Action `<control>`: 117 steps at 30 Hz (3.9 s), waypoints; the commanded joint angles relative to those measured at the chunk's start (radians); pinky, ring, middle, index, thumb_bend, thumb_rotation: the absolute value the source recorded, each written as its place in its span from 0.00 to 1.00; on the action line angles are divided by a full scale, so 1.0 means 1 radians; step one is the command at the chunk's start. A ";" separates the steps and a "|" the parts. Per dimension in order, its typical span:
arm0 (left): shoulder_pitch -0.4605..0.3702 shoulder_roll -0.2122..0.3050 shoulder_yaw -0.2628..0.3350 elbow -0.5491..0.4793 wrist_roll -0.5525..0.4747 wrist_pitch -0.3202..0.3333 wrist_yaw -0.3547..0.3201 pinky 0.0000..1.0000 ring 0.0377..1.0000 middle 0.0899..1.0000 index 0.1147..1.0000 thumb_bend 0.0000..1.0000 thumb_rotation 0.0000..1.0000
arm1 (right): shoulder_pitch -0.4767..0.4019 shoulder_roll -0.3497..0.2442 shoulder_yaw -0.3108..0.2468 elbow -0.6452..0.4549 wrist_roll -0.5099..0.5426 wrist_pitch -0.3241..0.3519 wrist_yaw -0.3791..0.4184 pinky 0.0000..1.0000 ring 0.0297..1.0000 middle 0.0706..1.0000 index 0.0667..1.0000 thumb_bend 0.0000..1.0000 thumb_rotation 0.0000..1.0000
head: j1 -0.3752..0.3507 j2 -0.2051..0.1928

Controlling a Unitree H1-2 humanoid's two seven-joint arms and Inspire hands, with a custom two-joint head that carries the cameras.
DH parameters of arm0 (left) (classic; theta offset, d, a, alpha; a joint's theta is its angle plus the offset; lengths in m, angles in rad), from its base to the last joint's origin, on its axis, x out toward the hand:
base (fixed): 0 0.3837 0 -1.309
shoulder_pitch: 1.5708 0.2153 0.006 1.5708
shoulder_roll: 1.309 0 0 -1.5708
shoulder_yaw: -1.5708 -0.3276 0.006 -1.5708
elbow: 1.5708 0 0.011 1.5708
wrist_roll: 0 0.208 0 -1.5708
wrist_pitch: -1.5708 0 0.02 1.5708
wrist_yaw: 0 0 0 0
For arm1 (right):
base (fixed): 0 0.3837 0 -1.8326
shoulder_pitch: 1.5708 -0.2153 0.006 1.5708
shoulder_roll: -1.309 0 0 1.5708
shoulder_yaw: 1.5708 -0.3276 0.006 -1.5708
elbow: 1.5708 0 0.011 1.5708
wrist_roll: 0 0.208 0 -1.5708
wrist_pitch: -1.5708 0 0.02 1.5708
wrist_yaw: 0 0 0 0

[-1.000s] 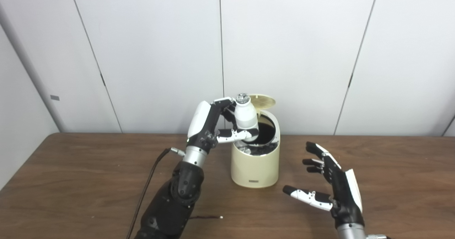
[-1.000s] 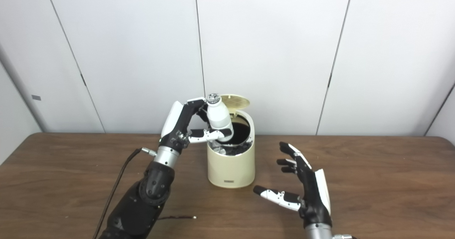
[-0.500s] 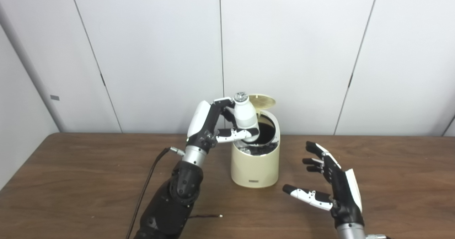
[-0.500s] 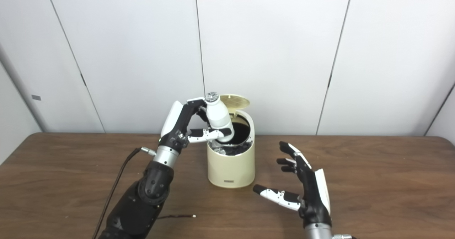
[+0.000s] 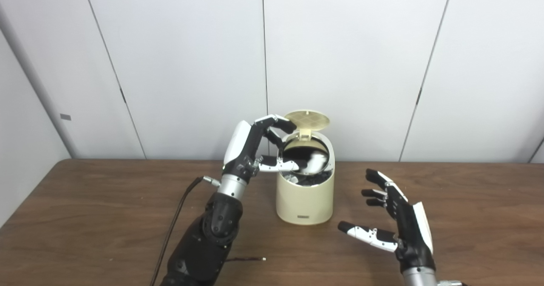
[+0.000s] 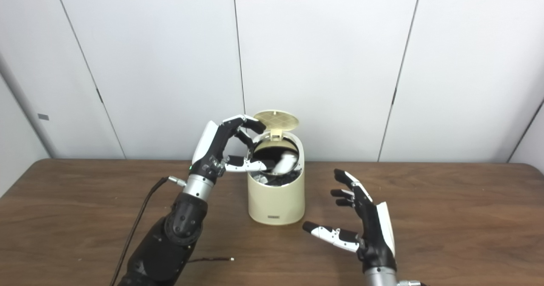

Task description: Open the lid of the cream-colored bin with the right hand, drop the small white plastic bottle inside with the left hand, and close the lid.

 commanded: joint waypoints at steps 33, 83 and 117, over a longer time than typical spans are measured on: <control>0.210 0.024 0.175 -0.294 -0.330 -0.034 -0.160 0.50 0.55 0.47 0.41 0.51 0.00 | -0.026 -0.026 -0.006 -0.005 0.013 -0.058 0.007 0.65 0.71 0.81 0.80 0.78 0.19 | 0.019 -0.010; 0.359 0.067 0.193 -0.260 -0.426 -0.005 -0.391 0.65 0.72 0.76 0.80 0.74 0.14 | -0.575 -0.279 0.195 -0.065 -0.351 0.363 0.457 0.80 0.92 0.89 0.86 0.66 0.65 | -0.017 -0.031; 0.347 0.051 0.193 -0.254 -0.398 -0.006 -0.371 0.63 0.71 0.76 0.78 0.74 0.13 | -0.557 -0.351 0.247 -0.197 -0.380 0.293 0.579 0.82 0.92 0.81 0.78 0.67 0.64 | -0.003 -0.014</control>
